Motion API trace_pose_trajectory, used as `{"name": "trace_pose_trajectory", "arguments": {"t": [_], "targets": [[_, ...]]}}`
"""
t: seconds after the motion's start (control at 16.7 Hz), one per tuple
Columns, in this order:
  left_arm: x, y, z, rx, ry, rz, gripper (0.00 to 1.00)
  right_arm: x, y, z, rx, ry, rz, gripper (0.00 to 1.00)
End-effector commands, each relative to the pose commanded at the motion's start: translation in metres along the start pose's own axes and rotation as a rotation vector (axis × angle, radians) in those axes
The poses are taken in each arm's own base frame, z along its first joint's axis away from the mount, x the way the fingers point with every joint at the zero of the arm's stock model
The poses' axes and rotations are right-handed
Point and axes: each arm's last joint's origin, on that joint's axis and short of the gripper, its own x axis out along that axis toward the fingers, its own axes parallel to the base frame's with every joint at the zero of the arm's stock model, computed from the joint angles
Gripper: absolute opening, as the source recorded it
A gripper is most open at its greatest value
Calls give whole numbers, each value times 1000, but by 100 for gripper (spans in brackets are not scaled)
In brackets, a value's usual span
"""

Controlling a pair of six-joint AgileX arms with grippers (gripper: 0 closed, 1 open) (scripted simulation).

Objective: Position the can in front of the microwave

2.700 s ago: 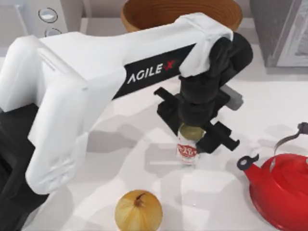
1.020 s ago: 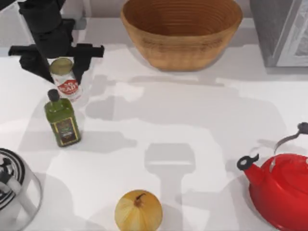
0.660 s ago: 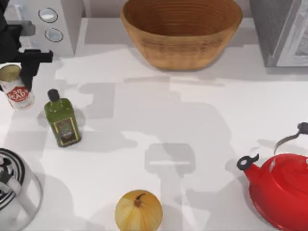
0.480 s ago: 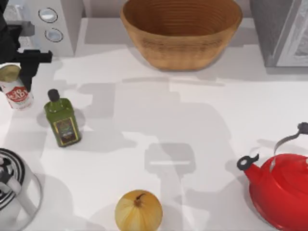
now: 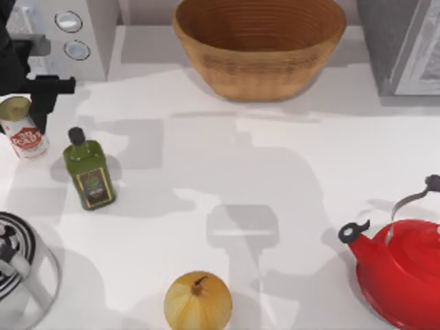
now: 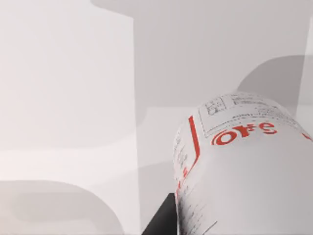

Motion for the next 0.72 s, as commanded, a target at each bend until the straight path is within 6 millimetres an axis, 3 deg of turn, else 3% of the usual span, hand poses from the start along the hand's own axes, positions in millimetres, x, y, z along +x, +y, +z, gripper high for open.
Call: {"name": "trace_pose_trajectory", "arguments": {"t": [0.12, 0.72], "targets": [[0, 0, 0, 0, 0, 0, 0, 0, 0, 0, 0, 0, 0, 100], [0, 0, 0, 0, 0, 0, 75, 0, 0, 0, 0, 0, 0, 100]]}}
